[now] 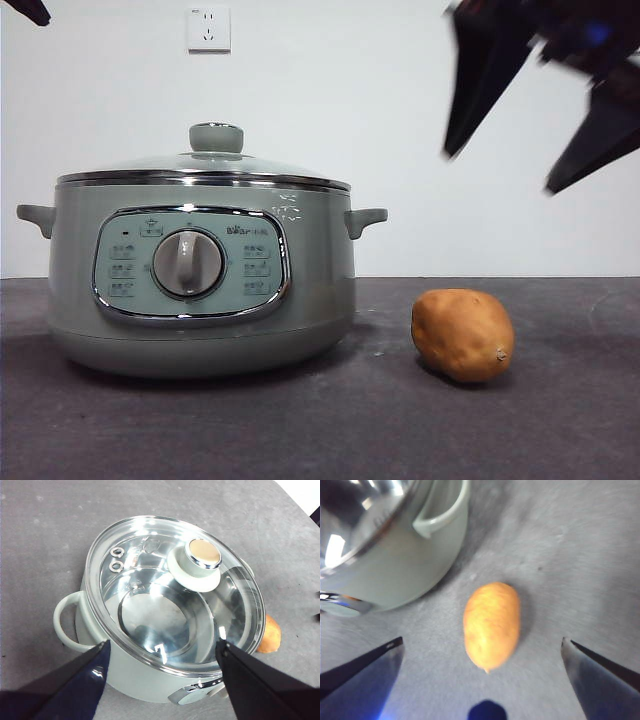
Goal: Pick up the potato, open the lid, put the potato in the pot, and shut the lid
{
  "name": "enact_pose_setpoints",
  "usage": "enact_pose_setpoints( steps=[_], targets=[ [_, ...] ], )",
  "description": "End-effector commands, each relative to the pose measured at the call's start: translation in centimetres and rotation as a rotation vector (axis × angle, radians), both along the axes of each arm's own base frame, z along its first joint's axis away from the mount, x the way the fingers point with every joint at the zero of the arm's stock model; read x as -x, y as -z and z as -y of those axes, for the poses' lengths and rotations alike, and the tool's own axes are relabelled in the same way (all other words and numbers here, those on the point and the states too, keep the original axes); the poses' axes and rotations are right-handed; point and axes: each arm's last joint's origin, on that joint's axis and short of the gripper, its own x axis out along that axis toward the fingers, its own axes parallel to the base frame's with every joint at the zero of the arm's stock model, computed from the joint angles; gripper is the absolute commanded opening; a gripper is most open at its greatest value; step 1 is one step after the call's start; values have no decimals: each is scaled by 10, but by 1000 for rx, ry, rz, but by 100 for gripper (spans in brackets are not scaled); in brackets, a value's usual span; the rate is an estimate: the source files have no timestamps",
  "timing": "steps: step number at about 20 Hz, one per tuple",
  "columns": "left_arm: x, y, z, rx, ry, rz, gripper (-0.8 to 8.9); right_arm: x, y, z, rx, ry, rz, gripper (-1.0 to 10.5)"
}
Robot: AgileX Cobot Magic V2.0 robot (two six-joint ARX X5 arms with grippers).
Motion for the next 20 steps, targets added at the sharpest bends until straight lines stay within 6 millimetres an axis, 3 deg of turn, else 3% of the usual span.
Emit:
enact_pose_setpoints(
  steps=[1,5,10,16,20],
  targets=[
    [0,-2,0,-2,7,20,354,-12,16,-17,34,-5,-32,594],
    [0,-2,0,-2,7,20,354,-32,51,-35,102,-6,-84,594],
    [0,-2,0,-3,6,20,354,-47,86,-45,142,-2,-161,574],
    [0,-2,0,-3,7,20,354,-49,90,-46,131,22,-171,1],
    [0,-2,0,-2,8,21,354,-47,87,-45,126,21,-166,-12]
  ],
)
